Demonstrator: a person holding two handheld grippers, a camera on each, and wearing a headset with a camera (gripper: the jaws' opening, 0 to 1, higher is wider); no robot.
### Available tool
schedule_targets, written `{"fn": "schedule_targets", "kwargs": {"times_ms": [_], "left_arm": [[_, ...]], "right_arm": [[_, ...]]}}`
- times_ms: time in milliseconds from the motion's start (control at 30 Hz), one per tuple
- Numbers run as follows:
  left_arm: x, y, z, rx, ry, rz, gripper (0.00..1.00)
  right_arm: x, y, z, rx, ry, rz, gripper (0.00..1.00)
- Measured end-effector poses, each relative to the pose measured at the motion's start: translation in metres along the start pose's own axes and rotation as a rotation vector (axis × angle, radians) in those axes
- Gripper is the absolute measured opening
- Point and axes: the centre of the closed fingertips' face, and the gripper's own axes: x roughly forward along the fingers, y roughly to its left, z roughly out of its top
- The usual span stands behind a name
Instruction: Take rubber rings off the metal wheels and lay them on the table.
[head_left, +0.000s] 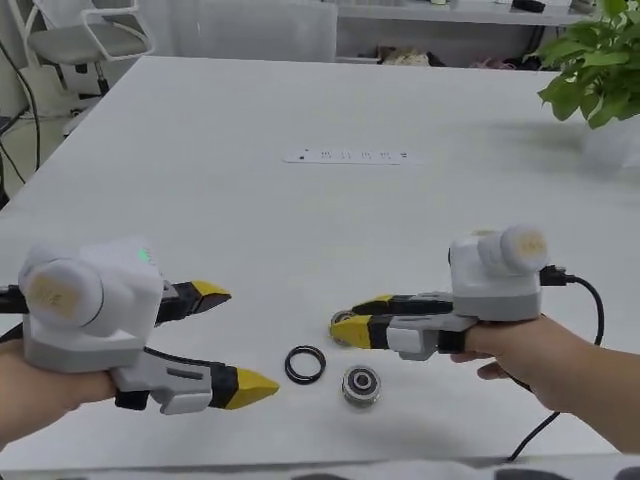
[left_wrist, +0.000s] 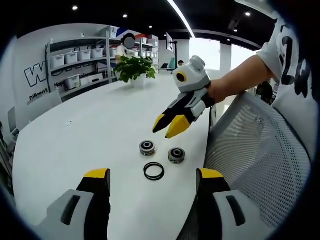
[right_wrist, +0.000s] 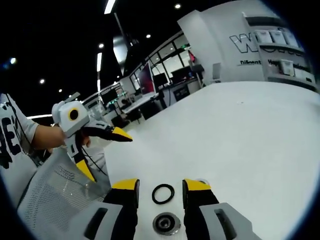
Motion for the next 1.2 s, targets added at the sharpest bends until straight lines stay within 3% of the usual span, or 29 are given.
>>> {"fn": "schedule_targets", "kwargs": {"times_ms": [233, 467, 600, 767, 967, 1200], "left_arm": [[-0.006, -0.005, 0.006, 0.000, -0.010, 0.008, 0.69], [-0.009, -0.010, 0.011, 0.002, -0.016, 0.015, 0.70], [-0.011, -0.015, 0.017, -0.007, -0.043, 0.015, 0.75], [-0.014, -0.017, 0.019, -0.003, -0.044, 0.019, 0.77], [-0.018, -0.019, 0.019, -0.012, -0.043, 0.023, 0.78], [-0.021, -0.019, 0.017, -0.013, -0.037, 0.033, 0.82]], "right_arm": [[-0.016, 0.003, 0.008, -0.017, -0.033, -0.013, 0.40], [-0.035, 0.003, 0.012, -0.116, -0.032, -0.051, 0.49], [-0.046, 0.004, 0.011, -0.144, -0.027, -0.068, 0.55], [-0.056, 0.009, 0.011, -0.167, -0.036, -0.080, 0.60], [-0.066, 0.012, 0.000, -0.248, 0.009, -0.113, 0.66], [-0.078, 0.012, -0.011, -0.287, 0.043, -0.147, 0.73]]}}
